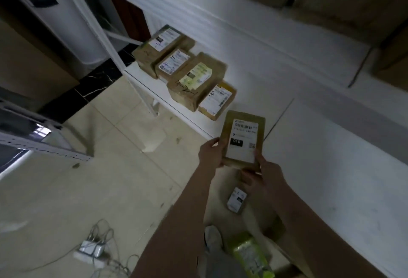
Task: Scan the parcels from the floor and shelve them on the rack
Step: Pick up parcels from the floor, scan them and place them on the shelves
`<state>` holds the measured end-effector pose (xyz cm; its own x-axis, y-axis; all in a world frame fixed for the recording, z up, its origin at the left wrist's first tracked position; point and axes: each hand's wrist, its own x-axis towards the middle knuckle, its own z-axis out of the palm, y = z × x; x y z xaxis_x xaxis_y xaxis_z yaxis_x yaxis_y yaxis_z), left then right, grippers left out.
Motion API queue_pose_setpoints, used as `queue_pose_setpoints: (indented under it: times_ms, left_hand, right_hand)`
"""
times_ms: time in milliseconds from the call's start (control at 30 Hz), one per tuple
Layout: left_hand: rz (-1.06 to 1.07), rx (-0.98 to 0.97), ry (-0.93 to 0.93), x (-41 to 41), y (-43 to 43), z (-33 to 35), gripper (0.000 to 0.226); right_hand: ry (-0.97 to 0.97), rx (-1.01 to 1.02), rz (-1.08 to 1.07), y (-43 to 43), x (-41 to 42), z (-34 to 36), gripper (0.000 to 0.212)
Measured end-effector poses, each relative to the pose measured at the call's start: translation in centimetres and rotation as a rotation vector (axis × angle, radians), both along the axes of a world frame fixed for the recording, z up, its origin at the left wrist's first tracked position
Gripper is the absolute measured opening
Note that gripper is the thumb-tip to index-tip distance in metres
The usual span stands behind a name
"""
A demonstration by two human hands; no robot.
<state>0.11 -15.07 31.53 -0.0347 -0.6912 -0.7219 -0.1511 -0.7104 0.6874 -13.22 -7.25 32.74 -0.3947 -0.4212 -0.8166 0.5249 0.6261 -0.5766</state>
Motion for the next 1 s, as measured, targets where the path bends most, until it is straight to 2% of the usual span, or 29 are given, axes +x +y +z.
queue_pose_setpoints:
  times_ms: [200,333,400,500,600,833,1000]
  left_hand:
    - [-0.114,-0.126,-0.055,-1.9,-3.9,-4.1,0.041]
    - [-0.394,-0.508,-0.361,-3.5,-4.3,-6.4,0.031]
    - [-0.600,-0.653,-0.501,-4.1,-4.2,-7.8,0.043]
    - [-0.858,-0.721,-0.754,-4.5,-4.4,-9.0,0.046]
    - [-1.001,-0.828,-0.999,-4.6,-5.2,-9.2,0.051]
    - [-1.078,-0.912,-1.308,-5.9,-8.5,-8.0,0.032]
    - [-1.161,-0.897,-1.342,-6.2,-9.3,-7.8,0.033]
  right_hand:
    - [-0.045,-0.039,-0.080,-3.7,-2.0,-4.5,0.021]
    - [-0.033,-0.020,-0.127,-6.3,-2.7,-7.4,0.015]
    - [-0.025,-0.011,-0.136,-7.5,-2.7,-8.5,0.016]
    - [-0.011,0.003,-0.196,-9.1,-2.8,-9.6,0.021]
    - [0.045,0.046,-0.183,-10.3,-3.3,-10.1,0.009]
    - [0.111,0.053,-0.120,-13.2,-3.3,-10.5,0.010]
    - [0.145,0.045,-0.122,-13.7,-3.1,-11.2,0.017]
